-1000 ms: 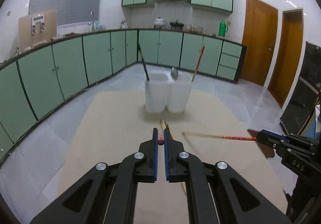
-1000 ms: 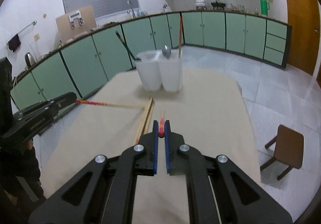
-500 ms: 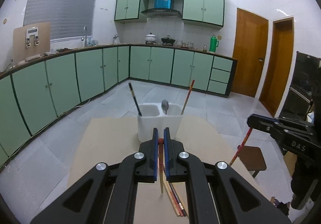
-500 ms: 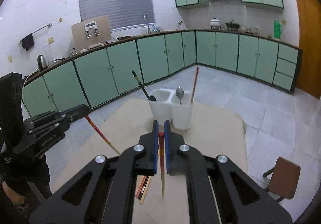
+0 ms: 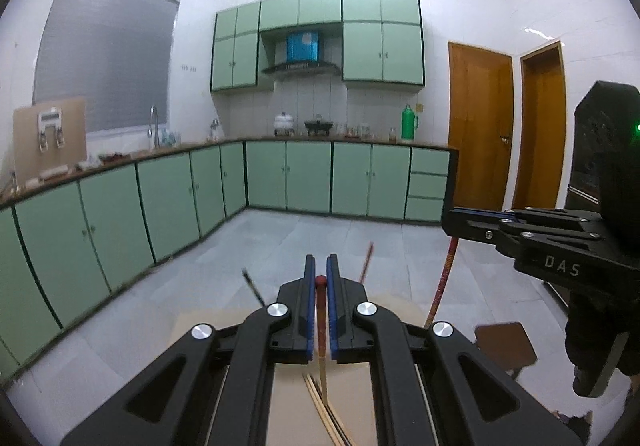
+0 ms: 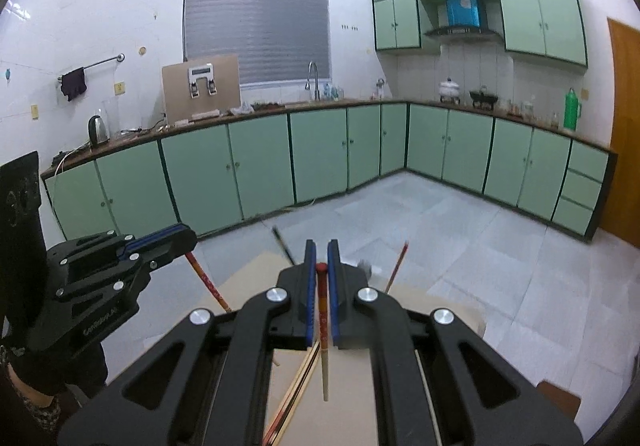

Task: Organize utensils
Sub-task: 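Lift both chopsticks and carry them toward the white holder, then lower both chopsticks into the holder compartments and open both tools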

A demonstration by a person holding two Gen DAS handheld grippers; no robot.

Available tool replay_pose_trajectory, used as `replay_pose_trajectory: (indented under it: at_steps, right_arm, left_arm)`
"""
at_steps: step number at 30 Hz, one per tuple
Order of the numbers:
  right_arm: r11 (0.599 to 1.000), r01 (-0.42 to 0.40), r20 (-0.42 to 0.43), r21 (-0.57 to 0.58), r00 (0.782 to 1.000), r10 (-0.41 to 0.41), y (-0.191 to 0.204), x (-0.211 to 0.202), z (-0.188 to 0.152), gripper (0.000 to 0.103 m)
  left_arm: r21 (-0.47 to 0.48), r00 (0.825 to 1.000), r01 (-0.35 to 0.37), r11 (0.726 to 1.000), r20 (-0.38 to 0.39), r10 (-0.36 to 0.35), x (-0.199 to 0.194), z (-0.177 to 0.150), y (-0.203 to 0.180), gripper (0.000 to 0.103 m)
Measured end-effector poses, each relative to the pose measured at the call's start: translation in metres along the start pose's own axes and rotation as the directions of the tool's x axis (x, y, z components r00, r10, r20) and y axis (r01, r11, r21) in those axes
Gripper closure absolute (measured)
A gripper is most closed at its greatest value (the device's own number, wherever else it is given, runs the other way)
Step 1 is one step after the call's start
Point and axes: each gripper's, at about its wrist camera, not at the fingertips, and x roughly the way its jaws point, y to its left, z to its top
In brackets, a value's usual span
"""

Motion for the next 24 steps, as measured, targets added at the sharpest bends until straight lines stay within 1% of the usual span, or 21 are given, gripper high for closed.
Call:
replay_pose_trajectory:
  at_steps: [5, 10, 13, 15, 18, 24]
  right_arm:
    - [1.0, 0.024, 0.041, 0.0, 0.999, -0.024, -0.019, 0.022, 0.041, 0.098]
    - [0.999, 0.045, 0.069, 0.02, 0.997, -0.046, -0.039, 0.051, 0.071, 0.098]
    - [0.997, 0.074, 0.075, 0.021, 0.994, -0.075, -0.048, 0.073, 0.082, 0.098]
    - [0.996, 0.082, 0.071, 0.029, 0.994, -0.083, -0.054, 0.089, 0.084, 0.098]
    - [0.994, 0.102, 0.056, 0.026, 0.993, -0.104, -0.06, 0.116, 0.077, 0.098]
    - [0.993, 0.105, -0.025, 0.054, 0.994, -0.104, -0.069, 0.162, 0.046, 0.098]
  left_arm:
    - [-0.006, 0.998, -0.012, 1.0, 0.06, 0.013, 0.026, 0.035, 0.009, 0.098]
    - [-0.02, 0.996, -0.022, 1.0, 0.083, 0.024, 0.064, 0.061, 0.019, 0.098]
    - [-0.034, 0.995, -0.031, 0.999, 0.09, 0.034, 0.089, 0.07, 0.025, 0.098]
    - [-0.036, 0.995, -0.044, 0.998, 0.089, 0.047, 0.108, 0.071, 0.027, 0.098]
    - [-0.034, 0.996, -0.057, 0.998, 0.072, 0.059, 0.136, 0.063, 0.029, 0.098]
    - [-0.048, 0.999, -0.048, 0.998, -0.02, 0.047, 0.183, 0.031, 0.034, 0.098]
